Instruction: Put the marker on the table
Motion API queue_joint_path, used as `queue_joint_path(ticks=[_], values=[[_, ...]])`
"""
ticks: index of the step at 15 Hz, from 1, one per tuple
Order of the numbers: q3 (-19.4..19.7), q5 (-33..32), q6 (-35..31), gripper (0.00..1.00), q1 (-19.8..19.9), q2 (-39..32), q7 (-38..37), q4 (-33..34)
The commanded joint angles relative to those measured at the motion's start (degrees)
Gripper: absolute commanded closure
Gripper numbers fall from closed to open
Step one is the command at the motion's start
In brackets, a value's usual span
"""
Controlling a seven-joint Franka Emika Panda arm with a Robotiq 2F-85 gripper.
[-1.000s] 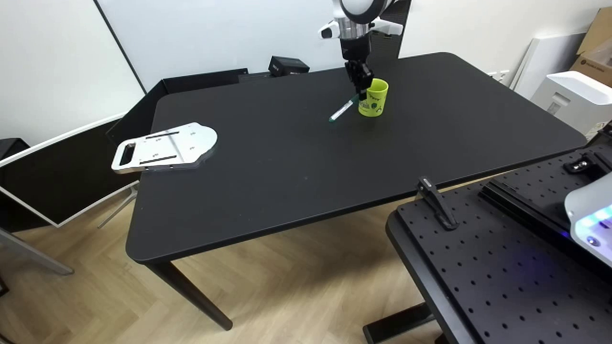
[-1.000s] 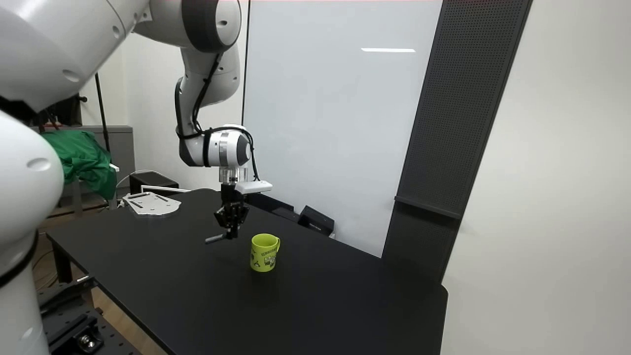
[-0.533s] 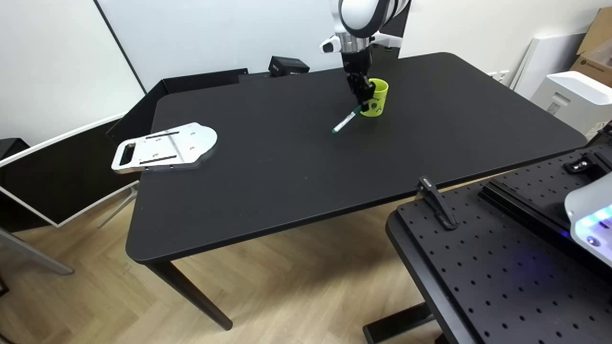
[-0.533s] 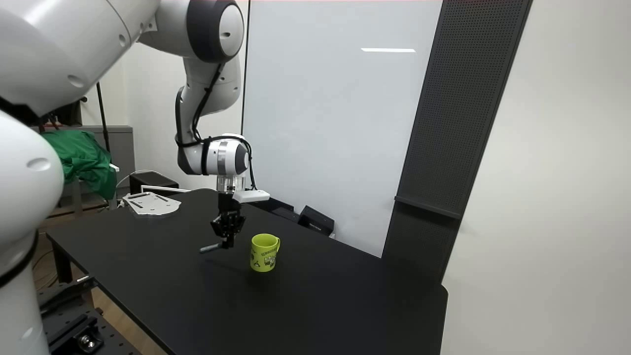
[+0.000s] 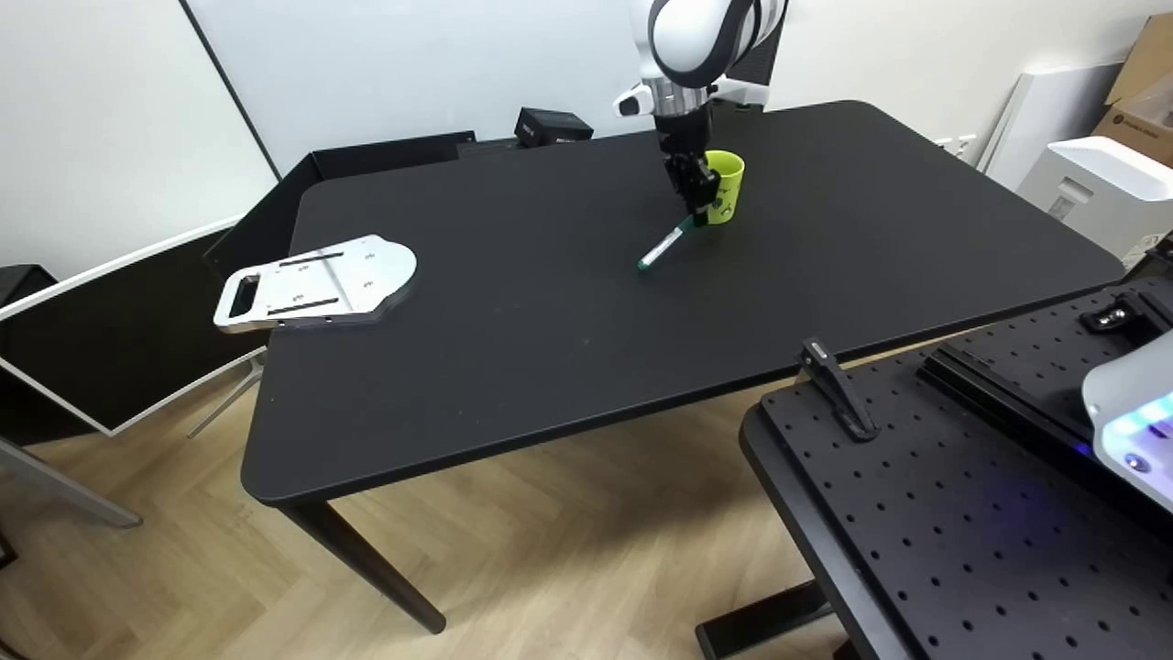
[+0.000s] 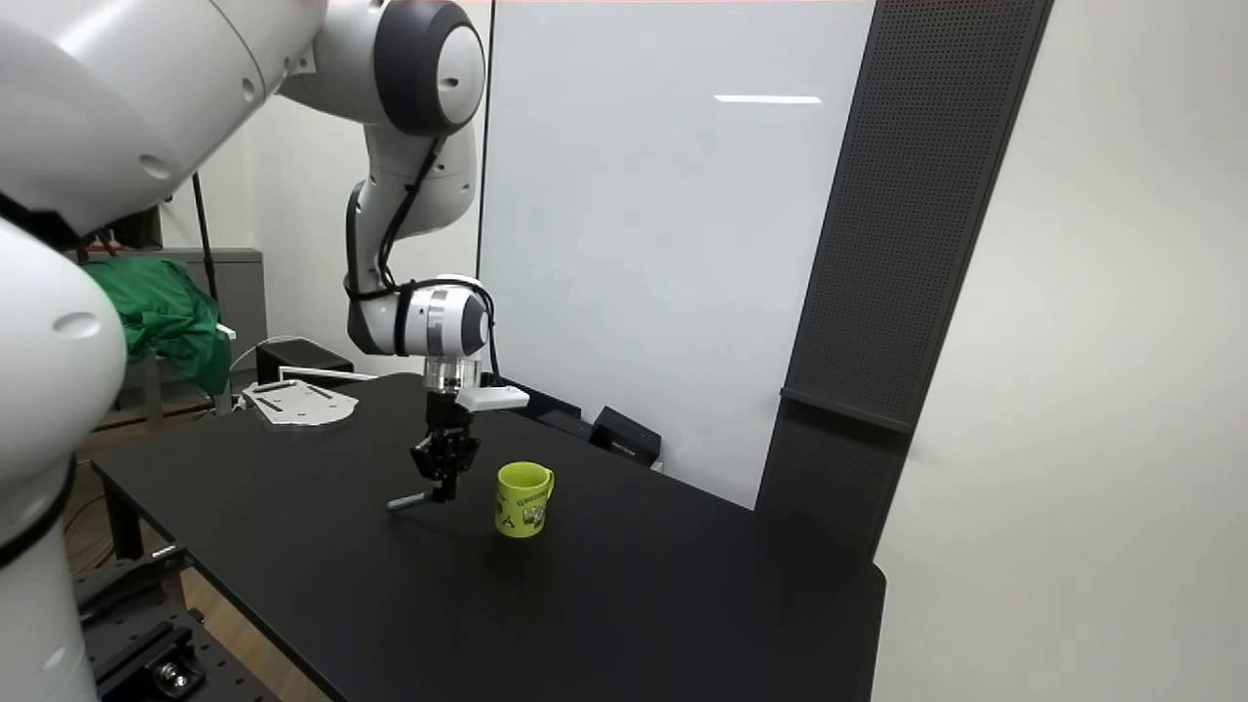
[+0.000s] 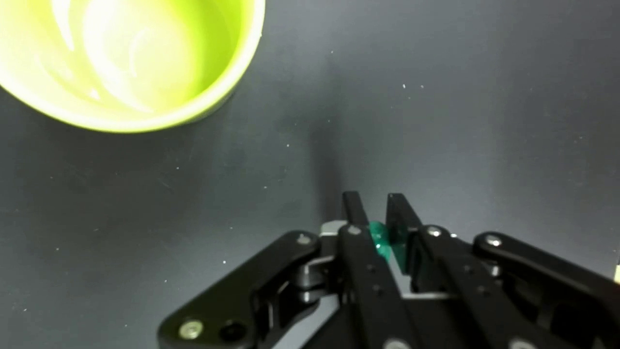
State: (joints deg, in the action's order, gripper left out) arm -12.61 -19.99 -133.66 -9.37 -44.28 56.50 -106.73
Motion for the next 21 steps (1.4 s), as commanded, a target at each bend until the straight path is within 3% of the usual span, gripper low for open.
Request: queue_joint_path(ticks=[1,9,10,11,15,19,20,21], values=[[-0.3,0.5,-1.3,0.96,0.3,-0.8,0.6,0.4],[1.0,-1.2,-6.3,0.96,-1.0,-1.1,-0.5,-0.2],[1.1,-1.2,-5.8,0.57,-1.1,-1.0,-0.6,-0.2],[1.2,-1.2,-5.4,0.56,-1.2,-1.0,-0.7,-0.2],[1.0,-0.1,0.0,0.30,-1.4,0.5,-0.9,0.5],[2.1,-1.8,-1.0,0.03,-1.5,3.0,-1.7,-1.0],[1.2,-0.8,-1.4,0.00,-0.9,0.7,-0.1,0.4],[1.2,-0.8,-1.4,0.14,-0.9,0.9,0.0,0.4]])
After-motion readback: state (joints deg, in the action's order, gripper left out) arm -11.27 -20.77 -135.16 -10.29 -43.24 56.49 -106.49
